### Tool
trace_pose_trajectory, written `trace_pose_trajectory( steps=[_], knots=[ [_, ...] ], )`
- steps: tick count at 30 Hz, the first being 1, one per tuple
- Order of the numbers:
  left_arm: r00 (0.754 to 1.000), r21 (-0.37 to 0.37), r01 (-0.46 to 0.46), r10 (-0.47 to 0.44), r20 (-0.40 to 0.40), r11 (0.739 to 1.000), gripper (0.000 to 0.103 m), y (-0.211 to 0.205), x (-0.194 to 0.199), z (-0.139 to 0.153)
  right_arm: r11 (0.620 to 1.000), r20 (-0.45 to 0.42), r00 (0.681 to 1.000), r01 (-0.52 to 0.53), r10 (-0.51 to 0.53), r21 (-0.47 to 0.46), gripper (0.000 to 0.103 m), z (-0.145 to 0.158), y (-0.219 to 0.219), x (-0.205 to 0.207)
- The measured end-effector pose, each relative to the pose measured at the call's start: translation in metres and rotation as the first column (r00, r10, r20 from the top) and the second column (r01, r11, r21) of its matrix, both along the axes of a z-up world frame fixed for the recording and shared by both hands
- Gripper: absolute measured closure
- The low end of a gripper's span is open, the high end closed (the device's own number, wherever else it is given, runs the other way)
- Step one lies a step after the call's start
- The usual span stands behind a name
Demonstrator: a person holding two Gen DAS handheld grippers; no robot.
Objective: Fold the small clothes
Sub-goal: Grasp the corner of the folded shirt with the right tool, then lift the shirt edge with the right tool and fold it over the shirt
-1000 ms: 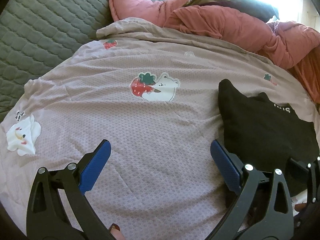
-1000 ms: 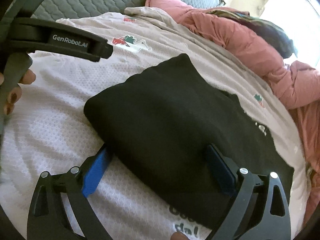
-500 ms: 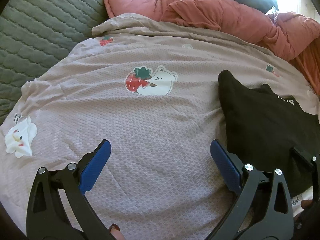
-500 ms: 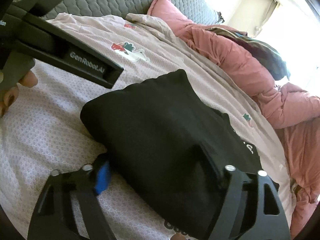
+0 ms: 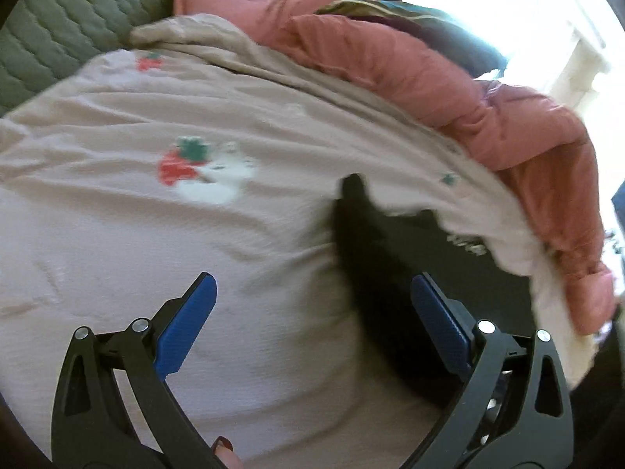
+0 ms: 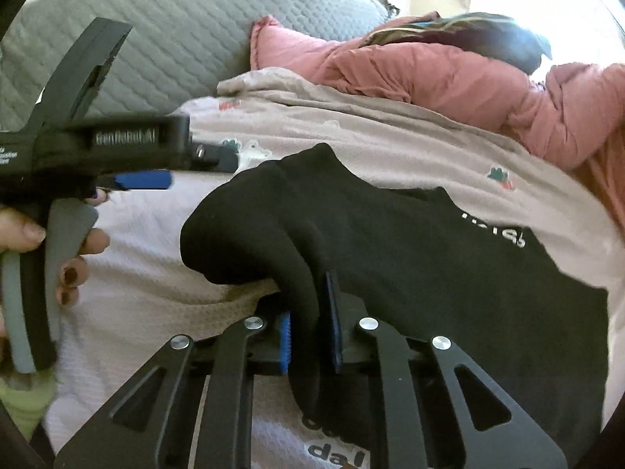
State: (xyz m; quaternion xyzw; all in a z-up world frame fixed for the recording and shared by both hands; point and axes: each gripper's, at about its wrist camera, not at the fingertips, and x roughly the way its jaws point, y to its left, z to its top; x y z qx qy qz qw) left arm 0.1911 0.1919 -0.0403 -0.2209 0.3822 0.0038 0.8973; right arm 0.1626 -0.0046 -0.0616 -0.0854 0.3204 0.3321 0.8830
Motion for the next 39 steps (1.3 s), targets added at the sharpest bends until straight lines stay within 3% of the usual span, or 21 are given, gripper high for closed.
trace_pose_trajectory(
  steps=[3,7,10,13,14,18,24,33,39],
  knots=[
    [0.998,-0.101,0.059,-0.062,-0.027,0.993,0.01,-0.009,0.017,-0.005,1.0,0.003,1.0,-0.005,0.005,0.007,0.09,0.002,-0.003,-0.002],
    [0.991,-0.253,0.085,-0.107,-0.076,0.964,0.01,-0.016,0.041,-0.018,1.0,0.012,1.0,-0.01,0.01,0.009,0.091,0.004,-0.006,-0.005],
    [0.988,-0.208,0.084,-0.108,-0.11,0.975,0.01,-0.026,0.052,-0.022,0.999,-0.01,1.0,-0.01,0.01,0.037,0.091,0.004,-0.011,-0.004],
    [0.981,-0.242,0.1,-0.135,-0.136,0.965,0.013,-0.032,0.059,-0.029,0.998,-0.026,1.0,-0.008,0.009,0.064,0.092,0.004,-0.016,-0.003],
    [0.98,-0.253,0.101,-0.141,-0.144,0.962,0.017,-0.033,0.061,-0.031,0.998,-0.029,1.0,-0.007,0.009,0.069,0.092,0.005,-0.017,-0.003],
    [0.979,-0.293,0.11,-0.155,-0.135,0.95,0.057,-0.041,0.061,-0.033,0.996,-0.04,0.999,-0.006,0.01,0.089,0.093,0.007,-0.021,-0.004],
    [0.985,-0.227,0.117,-0.143,-0.099,0.967,0.077,-0.06,0.053,-0.01,0.992,-0.025,0.999,0.022,-0.019,0.122,0.094,0.015,-0.04,-0.009],
    [0.98,-0.176,0.192,-0.199,-0.023,0.965,0.079,-0.111,0.046,0.038,0.974,0.005,0.995,0.098,-0.102,0.206,0.097,0.032,-0.095,-0.026],
    [0.971,-0.152,0.235,-0.239,-0.009,0.96,0.079,-0.152,0.046,0.052,0.956,0.002,0.987,0.156,-0.162,0.249,0.097,0.034,-0.132,-0.034]
  ],
)
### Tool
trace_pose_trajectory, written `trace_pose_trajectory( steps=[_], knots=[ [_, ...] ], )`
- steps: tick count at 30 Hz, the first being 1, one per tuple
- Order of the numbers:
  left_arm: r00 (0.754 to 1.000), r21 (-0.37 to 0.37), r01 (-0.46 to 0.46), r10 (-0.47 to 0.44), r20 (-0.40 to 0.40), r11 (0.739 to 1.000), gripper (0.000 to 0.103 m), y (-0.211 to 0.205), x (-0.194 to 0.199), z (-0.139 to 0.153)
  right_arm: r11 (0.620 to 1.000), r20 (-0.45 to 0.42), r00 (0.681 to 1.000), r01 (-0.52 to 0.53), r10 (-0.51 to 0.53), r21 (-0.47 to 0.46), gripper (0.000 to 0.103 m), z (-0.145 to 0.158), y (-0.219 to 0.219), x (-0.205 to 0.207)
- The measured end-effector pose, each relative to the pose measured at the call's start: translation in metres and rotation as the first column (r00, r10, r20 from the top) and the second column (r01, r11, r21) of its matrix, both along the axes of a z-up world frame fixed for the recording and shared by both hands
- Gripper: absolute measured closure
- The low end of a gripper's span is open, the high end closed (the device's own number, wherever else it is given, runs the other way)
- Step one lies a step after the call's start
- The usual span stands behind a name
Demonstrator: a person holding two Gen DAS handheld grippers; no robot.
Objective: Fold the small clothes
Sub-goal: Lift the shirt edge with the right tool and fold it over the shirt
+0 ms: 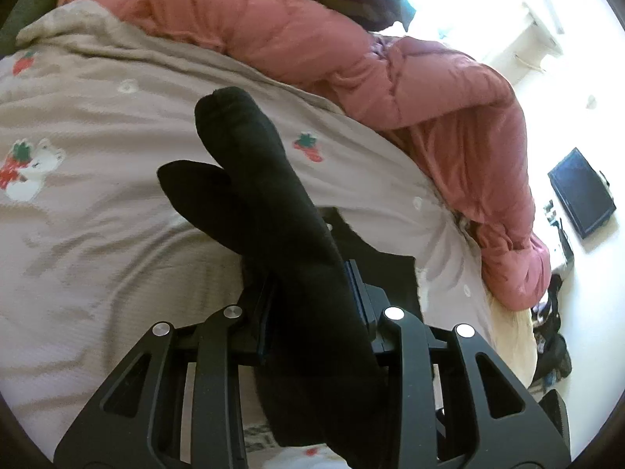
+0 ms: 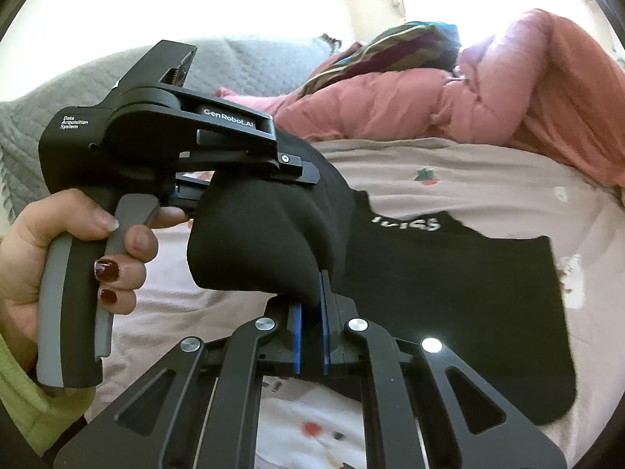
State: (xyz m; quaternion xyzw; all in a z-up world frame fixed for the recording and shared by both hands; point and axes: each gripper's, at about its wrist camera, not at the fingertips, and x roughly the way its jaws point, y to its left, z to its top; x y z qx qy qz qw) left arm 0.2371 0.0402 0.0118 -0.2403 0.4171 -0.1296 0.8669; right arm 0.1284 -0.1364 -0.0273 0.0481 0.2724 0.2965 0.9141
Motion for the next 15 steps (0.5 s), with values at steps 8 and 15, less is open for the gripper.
trace_pose_trajectory(
  steps=[8,15],
  knots=[
    [0.998,0.039,0.055,-0.055,-0.002,0.998,0.079,-0.051,-0.001,0.005,0.996,-0.039,0.997,0.066,-0.064,0.06,0.097,-0.008,-0.045,-0.006],
    [0.997,0.076,0.078,-0.076,-0.027,0.994,0.079,-0.089,0.003,-0.002,0.99,-0.078,0.992,0.107,-0.1,0.089,0.097,-0.019,-0.078,-0.006]
  ],
)
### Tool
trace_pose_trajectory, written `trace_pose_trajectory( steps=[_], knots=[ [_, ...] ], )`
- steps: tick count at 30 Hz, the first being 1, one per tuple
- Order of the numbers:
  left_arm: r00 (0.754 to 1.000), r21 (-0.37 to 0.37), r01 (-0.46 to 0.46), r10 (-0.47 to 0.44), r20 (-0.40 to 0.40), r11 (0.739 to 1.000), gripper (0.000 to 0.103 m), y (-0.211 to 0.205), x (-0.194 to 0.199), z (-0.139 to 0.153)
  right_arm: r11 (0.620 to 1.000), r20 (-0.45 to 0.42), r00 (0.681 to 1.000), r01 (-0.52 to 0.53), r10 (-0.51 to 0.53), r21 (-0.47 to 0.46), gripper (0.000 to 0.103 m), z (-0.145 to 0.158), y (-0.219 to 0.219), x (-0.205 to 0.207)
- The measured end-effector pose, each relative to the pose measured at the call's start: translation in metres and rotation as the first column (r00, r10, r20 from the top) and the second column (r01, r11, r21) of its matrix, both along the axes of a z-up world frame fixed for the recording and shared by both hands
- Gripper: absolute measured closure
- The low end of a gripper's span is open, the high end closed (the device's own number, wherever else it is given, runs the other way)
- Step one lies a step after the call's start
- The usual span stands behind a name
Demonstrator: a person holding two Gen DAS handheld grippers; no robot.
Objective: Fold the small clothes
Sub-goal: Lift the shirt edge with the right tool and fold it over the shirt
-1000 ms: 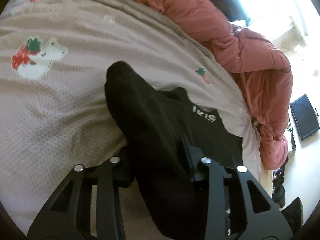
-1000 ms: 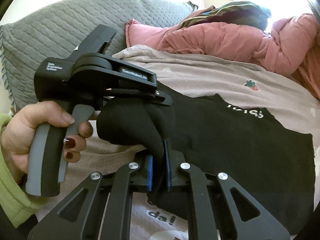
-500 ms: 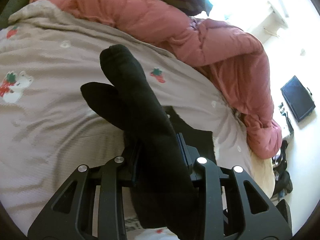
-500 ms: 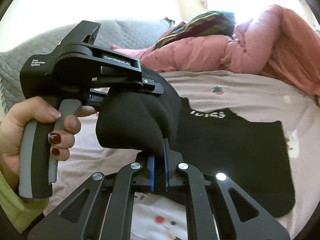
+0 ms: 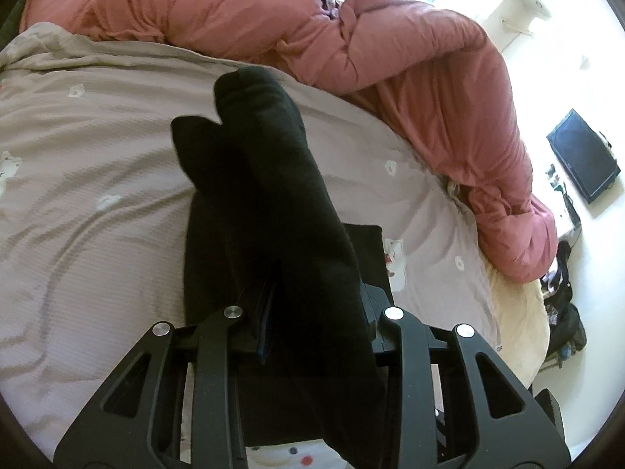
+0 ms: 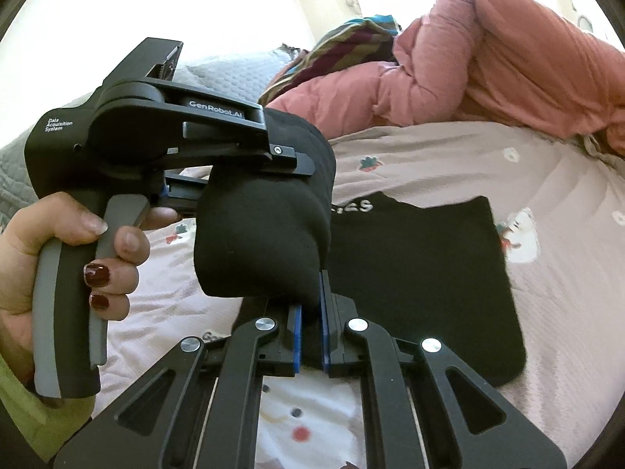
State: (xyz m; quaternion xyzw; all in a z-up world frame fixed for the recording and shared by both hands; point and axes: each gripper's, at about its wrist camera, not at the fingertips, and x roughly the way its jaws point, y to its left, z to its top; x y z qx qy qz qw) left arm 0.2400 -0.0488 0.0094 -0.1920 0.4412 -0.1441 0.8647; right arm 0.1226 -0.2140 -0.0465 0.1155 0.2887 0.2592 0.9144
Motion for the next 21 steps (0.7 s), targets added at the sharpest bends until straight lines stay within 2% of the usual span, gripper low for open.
trace_pose_trajectory(
  steps=[14,15,16,19,21],
  knots=[
    [0.999,0.04,0.032,-0.03,-0.045,0.999,0.079,-0.046,0.007,-0.028,0.999,-0.091,0.995,0.047,-0.046,0.01,0.097,-0.024,-0.032,0.004],
    [0.998,0.032,0.036,-0.034,-0.046,0.999,0.074,-0.047,0.007,-0.029,0.999,-0.1,0.994,0.05,-0.049,0.008,0.097,-0.026,-0.033,0.004],
    [0.998,0.02,0.048,-0.047,-0.05,0.999,0.058,-0.048,0.007,-0.031,0.999,-0.109,0.993,0.051,-0.051,0.0,0.097,-0.028,-0.033,0.005],
    [0.996,-0.033,0.08,-0.081,-0.038,0.996,0.044,-0.051,0.001,-0.03,0.997,-0.154,0.986,0.068,-0.071,-0.024,0.096,-0.038,-0.037,0.009],
    [0.996,-0.026,0.087,-0.087,-0.009,0.996,0.041,-0.051,-0.006,-0.025,0.996,-0.192,0.977,0.089,-0.09,-0.013,0.094,-0.046,-0.043,0.011]
  ],
)
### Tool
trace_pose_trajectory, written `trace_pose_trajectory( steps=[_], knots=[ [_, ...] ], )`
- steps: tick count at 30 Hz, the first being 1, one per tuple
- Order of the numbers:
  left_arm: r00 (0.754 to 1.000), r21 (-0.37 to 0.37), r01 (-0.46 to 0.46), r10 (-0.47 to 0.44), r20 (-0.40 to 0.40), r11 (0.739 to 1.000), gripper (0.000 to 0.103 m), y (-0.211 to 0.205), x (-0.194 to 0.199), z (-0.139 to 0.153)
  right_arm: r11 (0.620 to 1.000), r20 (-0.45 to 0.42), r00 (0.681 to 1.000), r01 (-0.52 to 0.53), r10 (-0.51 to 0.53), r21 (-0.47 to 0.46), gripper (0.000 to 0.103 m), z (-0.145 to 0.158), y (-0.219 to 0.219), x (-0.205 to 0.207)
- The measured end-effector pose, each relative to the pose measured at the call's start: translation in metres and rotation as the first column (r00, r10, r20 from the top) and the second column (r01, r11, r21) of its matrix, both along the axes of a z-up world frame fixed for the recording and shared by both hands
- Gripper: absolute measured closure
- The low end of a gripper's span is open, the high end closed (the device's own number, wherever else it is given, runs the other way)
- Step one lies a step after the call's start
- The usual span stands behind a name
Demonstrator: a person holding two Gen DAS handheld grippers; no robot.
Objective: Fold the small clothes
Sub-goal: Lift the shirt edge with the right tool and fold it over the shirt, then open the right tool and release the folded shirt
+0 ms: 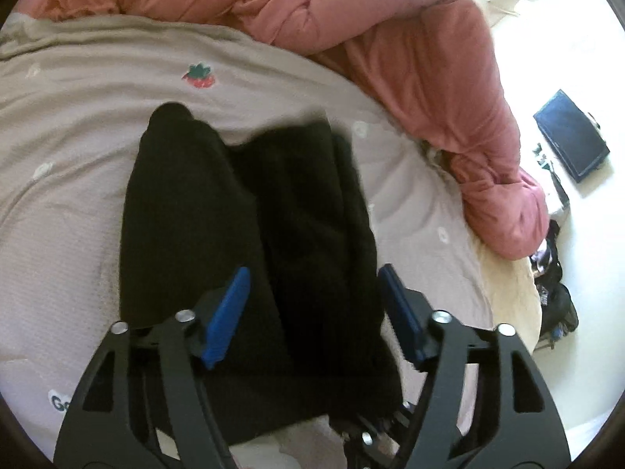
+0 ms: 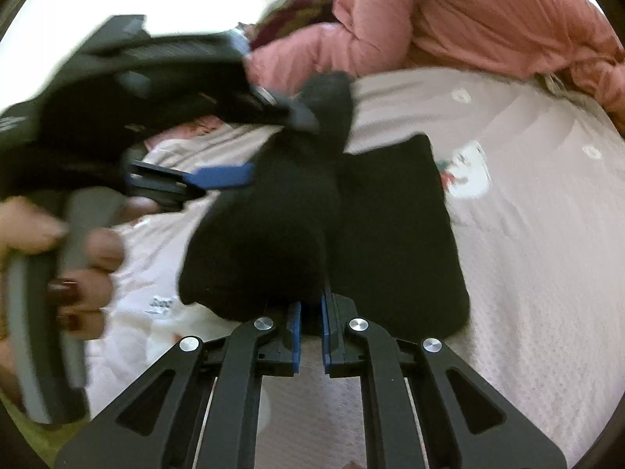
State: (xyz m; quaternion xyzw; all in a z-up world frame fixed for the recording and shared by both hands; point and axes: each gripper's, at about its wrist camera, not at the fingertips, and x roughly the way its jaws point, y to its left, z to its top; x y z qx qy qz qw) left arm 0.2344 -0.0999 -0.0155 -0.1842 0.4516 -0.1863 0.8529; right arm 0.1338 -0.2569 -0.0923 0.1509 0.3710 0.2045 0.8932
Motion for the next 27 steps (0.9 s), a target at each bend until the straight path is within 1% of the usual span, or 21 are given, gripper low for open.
trace_pose_trajectory(
  steps=[2,3,6,8,13,19,23,25,27],
  knots=[
    [1.0,0.033,-0.013,0.012,0.028,0.999,0.041,0.006,-0.006,0.004,0.999,-0.035,0.999,0.023,-0.021,0.037,0.091,-0.005,-0.009,0.001],
    [0.999,0.045,-0.021,0.02,0.027,0.999,0.041,0.008,-0.006,0.004,0.998,-0.051,0.998,0.029,-0.026,0.055,0.089,-0.007,-0.014,0.002],
    [0.998,0.102,-0.053,0.051,0.03,0.993,0.041,0.018,-0.009,0.001,0.996,-0.066,0.997,0.039,-0.034,0.079,0.084,-0.01,-0.023,-0.004],
    [0.997,0.135,-0.07,0.064,0.044,0.988,0.041,0.022,-0.012,-0.001,0.995,-0.073,0.997,0.041,-0.034,0.091,0.082,-0.011,-0.028,-0.007],
    [0.994,0.208,-0.095,0.079,0.081,0.974,0.041,0.032,-0.022,-0.003,0.996,-0.063,0.997,0.045,-0.04,0.072,0.077,-0.005,-0.035,-0.017],
    [0.99,0.288,-0.091,0.055,0.132,0.953,0.041,0.03,-0.034,0.003,0.997,-0.043,0.998,0.057,-0.055,0.048,0.072,0.003,-0.046,-0.023],
    [0.988,0.31,-0.086,0.041,0.15,0.947,0.041,0.03,-0.04,0.006,0.997,-0.027,0.997,0.067,-0.067,0.026,0.069,0.008,-0.05,-0.026],
    [0.988,0.316,-0.084,0.037,0.153,0.945,0.04,0.029,-0.042,0.007,0.997,-0.021,0.997,0.07,-0.07,0.015,0.063,0.01,-0.051,-0.027],
    [0.987,0.321,-0.084,0.034,0.157,0.943,0.04,0.03,-0.044,0.008,0.997,-0.014,0.997,0.072,-0.072,0.007,0.062,0.012,-0.051,-0.028]
  ],
)
